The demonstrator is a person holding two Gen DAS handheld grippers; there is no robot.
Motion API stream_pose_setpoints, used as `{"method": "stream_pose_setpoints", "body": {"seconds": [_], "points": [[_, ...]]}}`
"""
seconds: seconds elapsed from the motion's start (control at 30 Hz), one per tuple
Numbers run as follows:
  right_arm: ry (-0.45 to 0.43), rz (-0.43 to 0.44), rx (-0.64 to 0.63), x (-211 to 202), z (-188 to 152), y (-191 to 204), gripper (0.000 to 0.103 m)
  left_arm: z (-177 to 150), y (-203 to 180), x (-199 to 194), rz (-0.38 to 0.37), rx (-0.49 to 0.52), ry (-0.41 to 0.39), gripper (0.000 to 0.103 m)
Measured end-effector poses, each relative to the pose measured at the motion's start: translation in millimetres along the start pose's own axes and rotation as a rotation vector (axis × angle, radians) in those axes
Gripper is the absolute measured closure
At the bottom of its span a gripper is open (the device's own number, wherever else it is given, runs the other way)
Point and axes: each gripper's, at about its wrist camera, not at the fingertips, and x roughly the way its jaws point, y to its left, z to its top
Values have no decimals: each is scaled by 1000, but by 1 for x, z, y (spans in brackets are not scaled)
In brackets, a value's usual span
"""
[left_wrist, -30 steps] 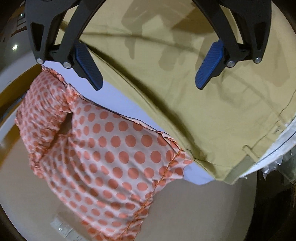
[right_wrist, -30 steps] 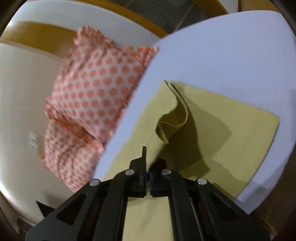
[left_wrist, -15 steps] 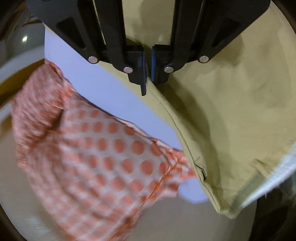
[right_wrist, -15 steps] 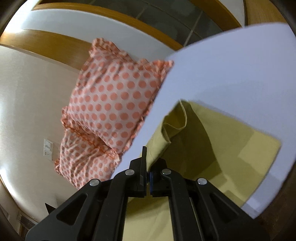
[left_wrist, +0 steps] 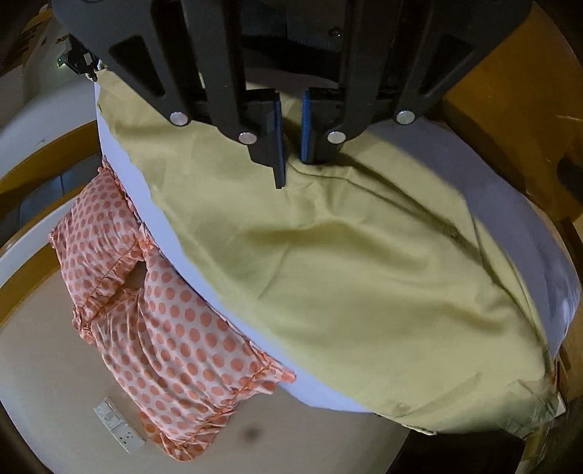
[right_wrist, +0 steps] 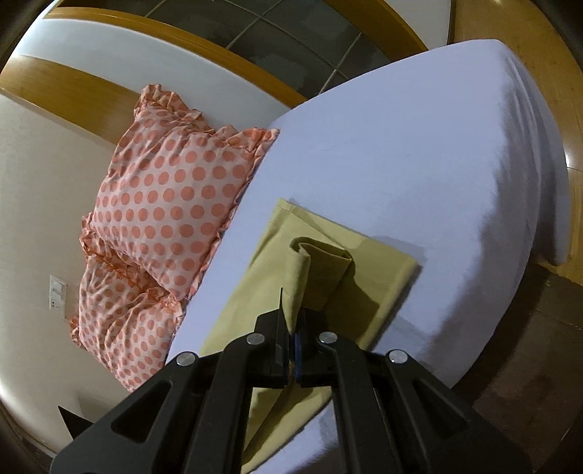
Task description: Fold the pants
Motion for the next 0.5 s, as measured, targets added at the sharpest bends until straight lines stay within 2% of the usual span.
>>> {"method": "stream_pose_setpoints", "body": {"seconds": [0.17,0.23,0.27,0.3,0.33,0.37,0.5], "points": [[-23,-72,-82,-10,-4,8,98,-8,0,-4,-19,33,-14,96],[-61,-119,-105,-22,-5,9,80,-12,2,-6,-35,40,-15,96],[-79,-130,-108,-26,-5,9,56,-14,3,-8,-44,45,-16,95],[-118,-150,-112,-32,-5,7,43,-16,3,-9,-51,52,-17,95],[-146,-165,-116,-36,-5,5,43,-17,4,-11,-58,62,-21,94],[-160,-182,-122,-38,-5,4,43,-19,4,-13,-64,70,-23,89],[-145,-174,-136,-32,-10,-1,44,-27,7,-19,-100,77,-35,73]]}}
